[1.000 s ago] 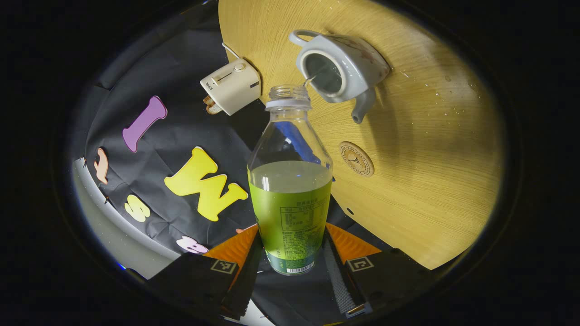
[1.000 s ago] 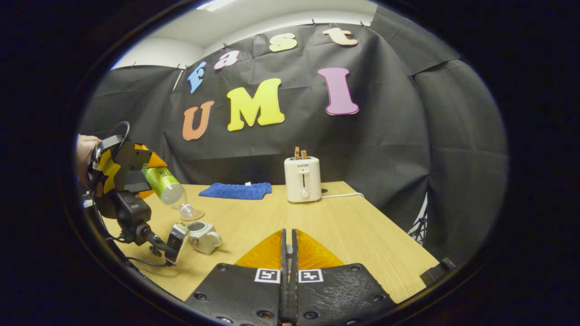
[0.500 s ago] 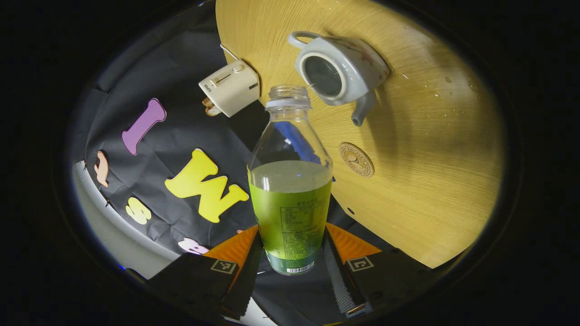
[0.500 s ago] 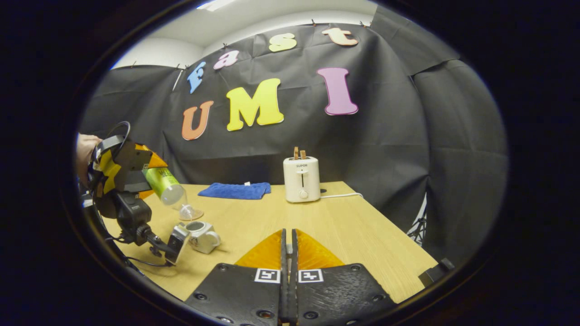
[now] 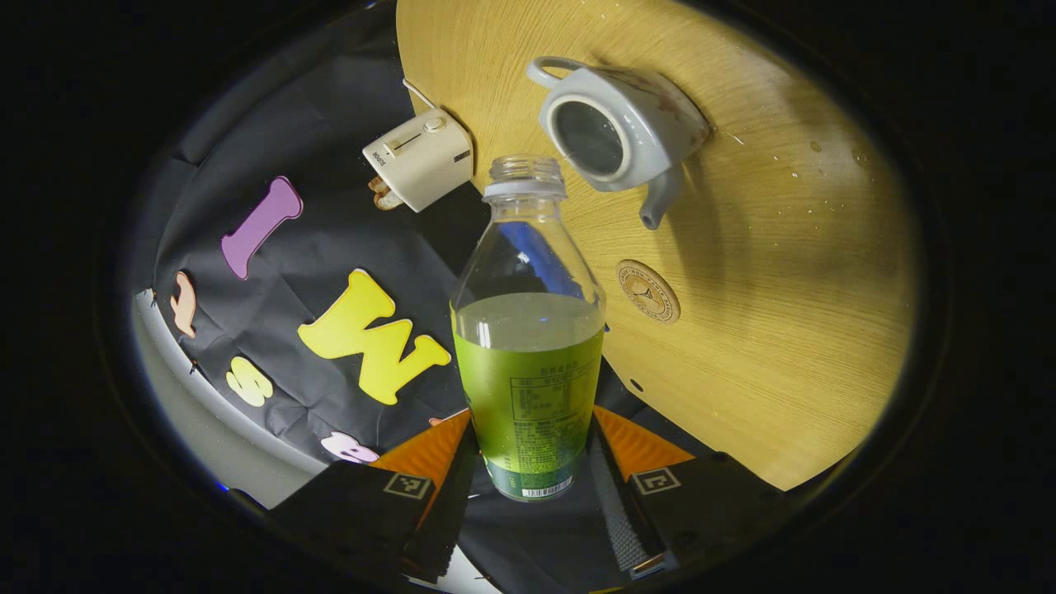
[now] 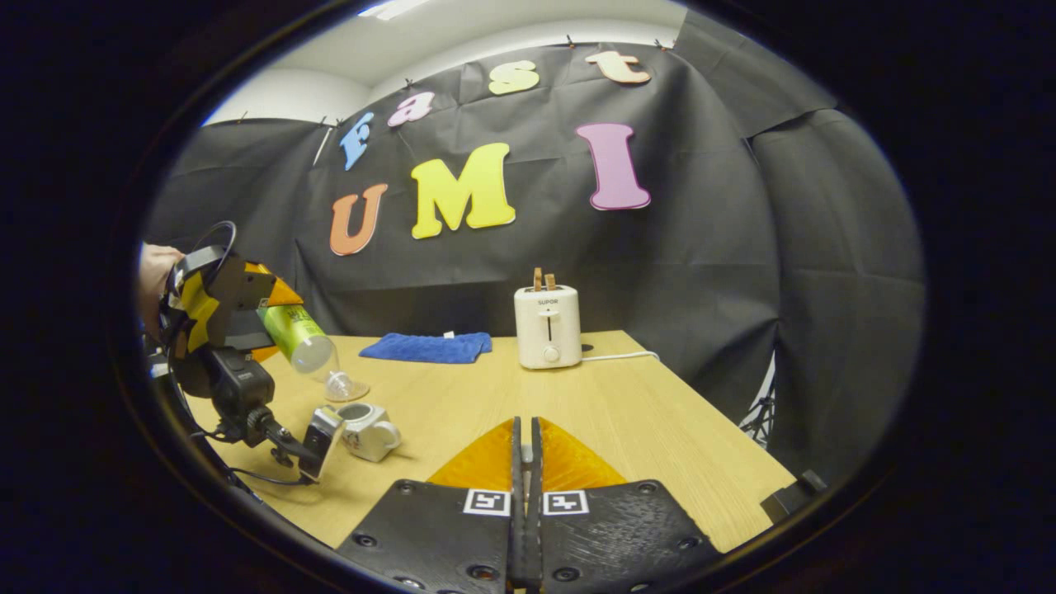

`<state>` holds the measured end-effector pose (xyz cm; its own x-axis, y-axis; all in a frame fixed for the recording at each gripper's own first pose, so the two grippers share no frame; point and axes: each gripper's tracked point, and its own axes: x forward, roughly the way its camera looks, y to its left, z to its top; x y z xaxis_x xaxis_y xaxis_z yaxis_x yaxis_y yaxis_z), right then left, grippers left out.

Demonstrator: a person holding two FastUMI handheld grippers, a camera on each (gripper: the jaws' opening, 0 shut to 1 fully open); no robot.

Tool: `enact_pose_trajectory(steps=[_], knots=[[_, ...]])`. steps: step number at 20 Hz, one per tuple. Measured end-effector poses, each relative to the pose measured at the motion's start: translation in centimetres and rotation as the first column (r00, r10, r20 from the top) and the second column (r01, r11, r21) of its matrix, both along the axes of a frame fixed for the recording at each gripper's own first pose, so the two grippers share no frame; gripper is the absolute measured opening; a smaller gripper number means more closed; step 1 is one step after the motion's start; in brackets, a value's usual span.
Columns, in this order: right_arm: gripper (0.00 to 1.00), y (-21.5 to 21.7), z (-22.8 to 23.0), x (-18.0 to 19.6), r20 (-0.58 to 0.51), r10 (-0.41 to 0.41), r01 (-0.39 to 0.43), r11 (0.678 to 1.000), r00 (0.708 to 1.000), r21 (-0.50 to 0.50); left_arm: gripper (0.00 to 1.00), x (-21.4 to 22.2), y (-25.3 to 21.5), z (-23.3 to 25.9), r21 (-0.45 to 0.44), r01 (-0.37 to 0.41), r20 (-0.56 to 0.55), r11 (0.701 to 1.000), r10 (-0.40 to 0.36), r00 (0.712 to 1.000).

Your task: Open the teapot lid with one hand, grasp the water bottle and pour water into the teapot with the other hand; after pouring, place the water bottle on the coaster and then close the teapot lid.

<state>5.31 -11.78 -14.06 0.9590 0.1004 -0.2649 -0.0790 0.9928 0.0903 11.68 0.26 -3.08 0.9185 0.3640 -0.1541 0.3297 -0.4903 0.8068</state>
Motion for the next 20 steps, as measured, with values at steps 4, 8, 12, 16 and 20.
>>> enact_pose_trajectory(steps=[4, 8, 12, 16, 20], knots=[[0.00, -0.1, 0.1, 0.1, 0.001, -0.005, 0.005, 1.000, 1.000, 0.000, 0.73, 0.2, 0.1, 0.1, -0.003, 0.003, 0.008, 1.000, -0.003, 1.000], [0.00, -0.2, 0.1, 0.1, 0.001, -0.010, 0.010, 1.000, 1.000, -0.001, 0.73, 0.1, 0.2, 0.1, -0.009, 0.006, 0.011, 1.000, -0.005, 1.000], [0.00, -0.2, 0.2, 0.1, 0.002, -0.011, 0.011, 1.000, 1.000, -0.005, 0.73, 0.1, 0.2, -0.1, -0.029, 0.009, 0.012, 1.000, -0.009, 1.000], [0.00, 0.0, 0.5, 0.1, 0.005, -0.011, 0.011, 1.000, 1.000, -0.008, 0.73, 0.0, 0.6, -0.7, -0.077, 0.011, 0.018, 0.997, -0.009, 1.000], [0.00, 0.4, 0.8, -0.1, 0.006, -0.009, 0.009, 1.000, 1.000, -0.017, 0.73, -0.7, 1.6, -2.9, -0.264, -0.017, 0.002, 0.964, 0.018, 1.000]])
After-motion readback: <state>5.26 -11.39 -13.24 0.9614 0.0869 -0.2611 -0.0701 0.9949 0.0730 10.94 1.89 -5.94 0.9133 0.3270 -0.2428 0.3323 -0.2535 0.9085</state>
